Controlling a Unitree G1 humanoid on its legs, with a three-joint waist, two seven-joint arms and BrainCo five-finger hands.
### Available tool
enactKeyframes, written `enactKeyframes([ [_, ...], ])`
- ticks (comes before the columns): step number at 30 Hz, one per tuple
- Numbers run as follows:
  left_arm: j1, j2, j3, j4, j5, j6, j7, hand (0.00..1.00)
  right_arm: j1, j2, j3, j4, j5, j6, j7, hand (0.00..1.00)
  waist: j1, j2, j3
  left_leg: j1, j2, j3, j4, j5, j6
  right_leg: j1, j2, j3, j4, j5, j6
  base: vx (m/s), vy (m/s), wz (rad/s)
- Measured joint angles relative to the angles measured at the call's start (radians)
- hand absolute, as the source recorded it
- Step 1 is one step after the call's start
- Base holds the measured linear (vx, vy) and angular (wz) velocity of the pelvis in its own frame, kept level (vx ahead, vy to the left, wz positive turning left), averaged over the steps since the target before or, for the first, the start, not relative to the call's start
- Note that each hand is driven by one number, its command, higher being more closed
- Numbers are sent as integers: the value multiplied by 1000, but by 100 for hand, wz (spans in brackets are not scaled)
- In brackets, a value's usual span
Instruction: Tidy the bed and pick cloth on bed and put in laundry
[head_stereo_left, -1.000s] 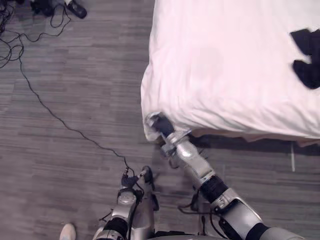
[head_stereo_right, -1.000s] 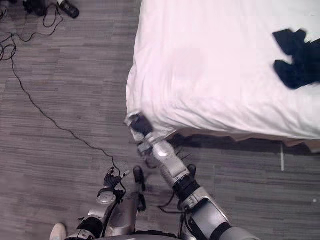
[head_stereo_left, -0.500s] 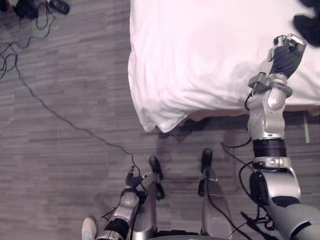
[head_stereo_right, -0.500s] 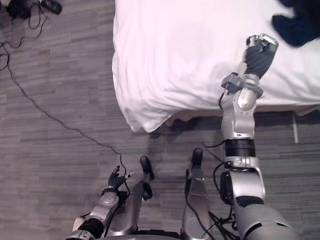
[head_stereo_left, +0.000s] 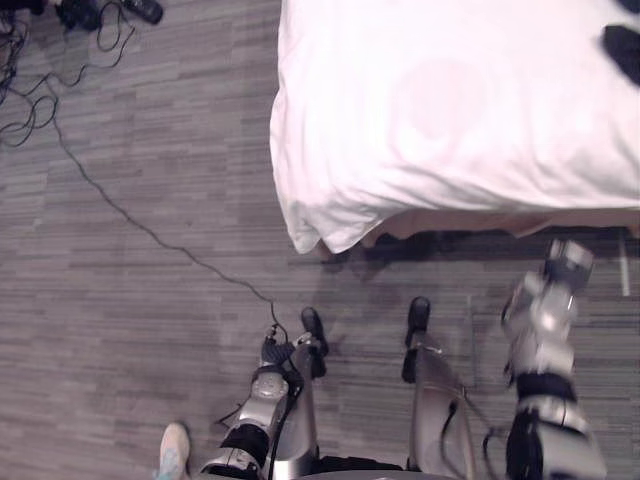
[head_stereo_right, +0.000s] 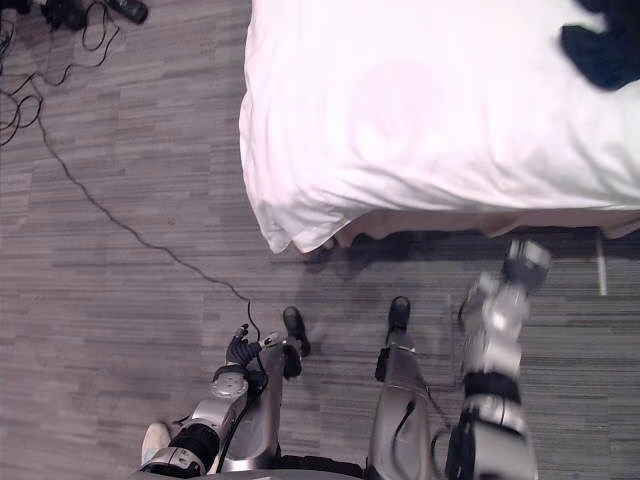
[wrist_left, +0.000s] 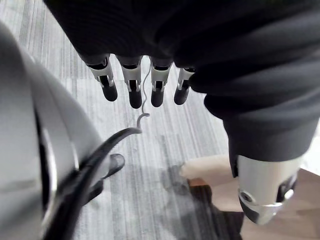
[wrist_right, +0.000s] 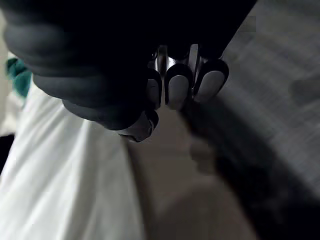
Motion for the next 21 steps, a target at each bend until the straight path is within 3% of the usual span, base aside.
enactKeyframes([
  [1,35,10,17,0,16,11,-1,0,130,56,-17,5,-18,3,10,0,-33,-35,-34,69,-23,19,-76,9,-13,48,1,6,-47,9,5,150,29,-25],
  [4,65,22,18,31,76,28,-28,0,316,105,-34,80,-67,11,54,0,-70,-72,-109,172,-46,61,-193,40,-20,90,14,34,-91,26,6,175,24,-40],
  [8,67,23,14,66,149,45,-61,0,397,129,-54,234,-119,51,115,0,-94,-77,-154,282,-46,135,-227,58,-19,128,39,95,-71,24,-6,148,38,-60],
  [9,62,29,9,71,169,47,-73,0,400,146,-54,288,-146,74,146,0,-115,-75,-157,318,-33,174,-228,56,-17,135,31,64,-44,-9,-26,114,13,-34],
  [10,61,30,6,71,175,48,-77,0,397,148,-52,302,-156,81,155,0,-118,-74,-157,327,-31,182,-228,55,-18,132,21,23,-30,-24,-35,96,16,-59],
  [11,50,33,-1,73,187,49,-88,0,387,146,-51,344,-168,95,179,0,-119,-69,-164,349,-28,227,-224,42,-22,117,-34,-154,35,-76,-109,61,69,-89],
  [12,49,40,-8,88,196,48,-92,0,367,142,-52,390,-190,96,191,0,-113,-60,-182,359,-7,269,-216,29,-32,125,-88,-328,82,-104,-135,115,73,-110],
  [15,43,70,-31,112,212,49,-114,0,298,136,-53,462,-232,106,211,0,-113,-59,-200,415,19,406,-200,6,-66,142,-180,-665,162,-81,-182,155,12,-134],
  [16,41,67,-38,115,219,49,-116,0,276,123,-54,478,-236,109,214,0,-116,-49,-206,425,36,448,-189,-1,-76,143,-181,-722,178,-100,-198,164,-63,-163],
  [17,35,57,-47,119,236,48,-126,0,255,102,-54,486,-243,111,223,0,-114,-32,-217,444,51,512,-186,-5,-82,153,-202,-847,232,-151,-244,131,-98,-185],
  [18,33,49,-50,132,249,44,-136,0,225,86,-54,503,-254,111,223,0,-109,-30,-226,480,53,602,-184,-5,-82,173,-244,-965,314,-178,-236,137,-113,-188],
  [19,22,47,-47,149,265,44,-137,0,207,79,-54,511,-261,109,222,0,-113,-30,-227,501,53,647,-176,-7,-88,165,-249,-994,344,-197,-266,141,-175,-183],
  [21,5,21,-49,168,287,43,-142,0,199,68,-53,511,-271,106,222,0,-136,-16,-232,556,68,728,-106,-6,-87,164,-231,-940,370,-239,-240,174,-252,-136],
])
